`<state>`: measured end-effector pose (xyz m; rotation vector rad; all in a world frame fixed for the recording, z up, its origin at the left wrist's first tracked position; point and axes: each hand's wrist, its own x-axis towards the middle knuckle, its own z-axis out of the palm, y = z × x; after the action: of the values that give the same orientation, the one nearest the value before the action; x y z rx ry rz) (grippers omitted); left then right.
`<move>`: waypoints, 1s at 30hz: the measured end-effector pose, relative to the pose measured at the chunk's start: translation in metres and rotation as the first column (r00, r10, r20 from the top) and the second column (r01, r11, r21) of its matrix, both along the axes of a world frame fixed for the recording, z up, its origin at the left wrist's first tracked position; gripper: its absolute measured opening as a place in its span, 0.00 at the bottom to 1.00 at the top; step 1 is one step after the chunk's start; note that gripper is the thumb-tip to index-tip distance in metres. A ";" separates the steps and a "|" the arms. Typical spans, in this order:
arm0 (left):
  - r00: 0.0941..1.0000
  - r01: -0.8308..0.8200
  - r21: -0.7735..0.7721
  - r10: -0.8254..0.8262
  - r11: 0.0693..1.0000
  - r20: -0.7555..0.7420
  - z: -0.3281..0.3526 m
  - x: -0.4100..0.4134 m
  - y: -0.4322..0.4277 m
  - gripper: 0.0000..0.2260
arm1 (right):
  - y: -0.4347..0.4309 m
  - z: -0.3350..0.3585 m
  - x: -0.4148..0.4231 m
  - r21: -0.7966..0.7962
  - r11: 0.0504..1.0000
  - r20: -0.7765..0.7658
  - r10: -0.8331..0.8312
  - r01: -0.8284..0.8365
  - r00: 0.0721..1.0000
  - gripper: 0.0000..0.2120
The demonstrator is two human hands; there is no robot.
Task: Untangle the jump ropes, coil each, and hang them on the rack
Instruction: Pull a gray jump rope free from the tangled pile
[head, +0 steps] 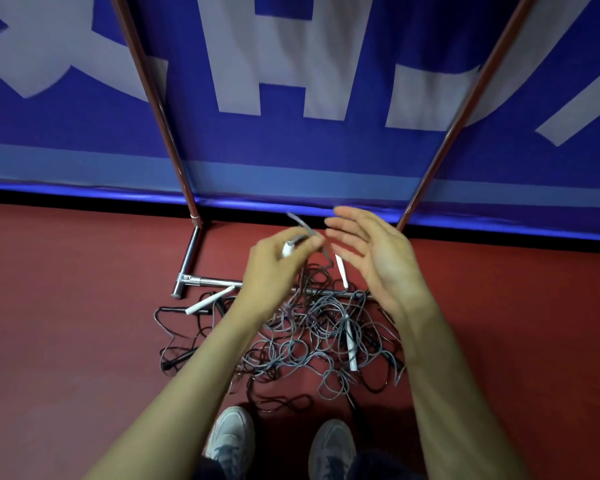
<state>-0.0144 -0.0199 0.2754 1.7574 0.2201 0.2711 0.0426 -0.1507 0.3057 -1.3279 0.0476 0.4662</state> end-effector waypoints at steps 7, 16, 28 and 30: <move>0.988 -0.137 -0.386 0.152 0.912 0.009 0.014 0.004 0.016 0.07 | -0.008 -0.013 -0.001 -0.508 0.795 0.235 0.499 -0.332 0.834 0.06; 0.849 -0.521 -0.251 0.464 0.816 -0.254 -0.003 0.007 0.066 0.07 | -0.037 -0.026 0.015 -0.538 0.843 0.270 0.163 0.008 0.949 0.08; 0.951 0.241 0.255 -0.175 0.937 -0.253 -0.008 0.001 0.009 0.03 | 0.006 0.003 0.000 0.015 0.974 0.278 0.213 -0.226 0.937 0.10; 0.976 0.156 0.253 -0.110 0.955 -0.187 -0.009 0.002 0.009 0.09 | 0.006 0.004 0.001 0.010 0.980 0.273 0.188 -0.198 0.944 0.11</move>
<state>-0.0124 -0.0112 0.2666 2.0563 0.1935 0.0509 0.0439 -0.1450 0.3102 -1.3549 -0.3200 0.4443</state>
